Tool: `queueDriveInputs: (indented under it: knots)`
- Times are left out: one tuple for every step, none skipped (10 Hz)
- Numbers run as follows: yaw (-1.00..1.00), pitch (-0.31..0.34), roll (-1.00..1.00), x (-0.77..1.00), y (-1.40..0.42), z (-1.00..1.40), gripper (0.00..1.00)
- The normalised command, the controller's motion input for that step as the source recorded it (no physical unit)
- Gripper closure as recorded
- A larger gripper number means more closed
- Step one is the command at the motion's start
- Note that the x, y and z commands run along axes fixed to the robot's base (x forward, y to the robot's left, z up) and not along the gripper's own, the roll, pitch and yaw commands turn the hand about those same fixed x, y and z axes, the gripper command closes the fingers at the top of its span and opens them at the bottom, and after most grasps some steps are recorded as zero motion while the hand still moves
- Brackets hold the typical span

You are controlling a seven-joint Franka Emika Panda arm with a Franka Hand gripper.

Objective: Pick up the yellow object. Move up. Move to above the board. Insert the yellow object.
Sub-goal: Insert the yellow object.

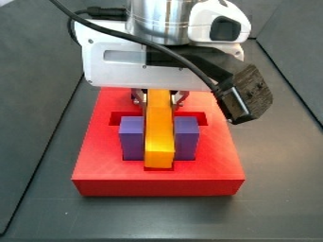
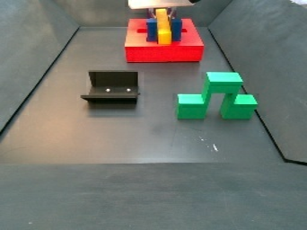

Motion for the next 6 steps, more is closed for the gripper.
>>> queueDriveInputs:
  knots:
    - [0.07,0.000,0.14,0.00,0.00,-0.24,1.00]
    - [0.12,0.000,0.18,0.00,0.00,-0.23,1.00]
    - [0.18,0.000,0.24,0.00,-0.11,-0.22,1.00]
    - [0.09,0.000,0.15,-0.03,-0.11,-0.17,1.00]
    - [0.00,0.000,0.00,0.00,0.00,0.00,1.00]
    - [0.00,0.000,0.00,0.00,0.00,0.00,1.00]
